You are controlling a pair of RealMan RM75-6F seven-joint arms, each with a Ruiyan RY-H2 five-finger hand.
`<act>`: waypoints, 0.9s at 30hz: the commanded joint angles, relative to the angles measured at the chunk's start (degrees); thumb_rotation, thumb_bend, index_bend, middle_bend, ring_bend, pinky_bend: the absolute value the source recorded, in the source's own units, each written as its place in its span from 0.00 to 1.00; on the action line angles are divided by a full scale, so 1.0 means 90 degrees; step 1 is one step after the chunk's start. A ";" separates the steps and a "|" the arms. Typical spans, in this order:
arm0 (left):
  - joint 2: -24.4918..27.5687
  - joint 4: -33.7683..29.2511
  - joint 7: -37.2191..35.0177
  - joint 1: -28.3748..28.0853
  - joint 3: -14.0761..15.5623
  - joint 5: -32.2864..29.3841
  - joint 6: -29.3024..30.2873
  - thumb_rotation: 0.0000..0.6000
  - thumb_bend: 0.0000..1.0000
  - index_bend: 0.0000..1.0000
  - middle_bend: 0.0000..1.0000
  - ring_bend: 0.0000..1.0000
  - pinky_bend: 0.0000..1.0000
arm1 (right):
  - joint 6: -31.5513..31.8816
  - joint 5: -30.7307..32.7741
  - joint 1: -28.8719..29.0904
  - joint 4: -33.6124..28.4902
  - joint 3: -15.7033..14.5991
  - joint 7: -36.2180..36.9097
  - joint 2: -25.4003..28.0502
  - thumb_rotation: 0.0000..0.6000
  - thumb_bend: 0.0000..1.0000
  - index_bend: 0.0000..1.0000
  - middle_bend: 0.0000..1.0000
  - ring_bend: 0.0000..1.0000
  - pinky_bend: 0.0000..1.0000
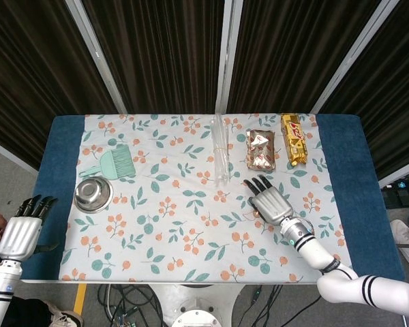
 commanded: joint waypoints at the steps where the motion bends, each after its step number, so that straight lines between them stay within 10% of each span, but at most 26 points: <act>1: 0.0006 -0.0003 -0.0005 0.0000 0.0002 -0.0001 -0.0003 1.00 0.00 0.11 0.10 0.04 0.10 | 0.0013 -0.0005 0.0000 0.0002 -0.0008 0.0004 -0.0008 1.00 0.30 0.58 0.08 0.00 0.00; 27: 0.0029 -0.0008 -0.0063 0.0009 0.0015 0.0001 -0.0010 1.00 0.00 0.11 0.10 0.04 0.10 | 0.0636 -0.0398 -0.0123 -0.0307 0.0229 0.0549 0.0362 1.00 0.34 0.72 0.14 0.00 0.00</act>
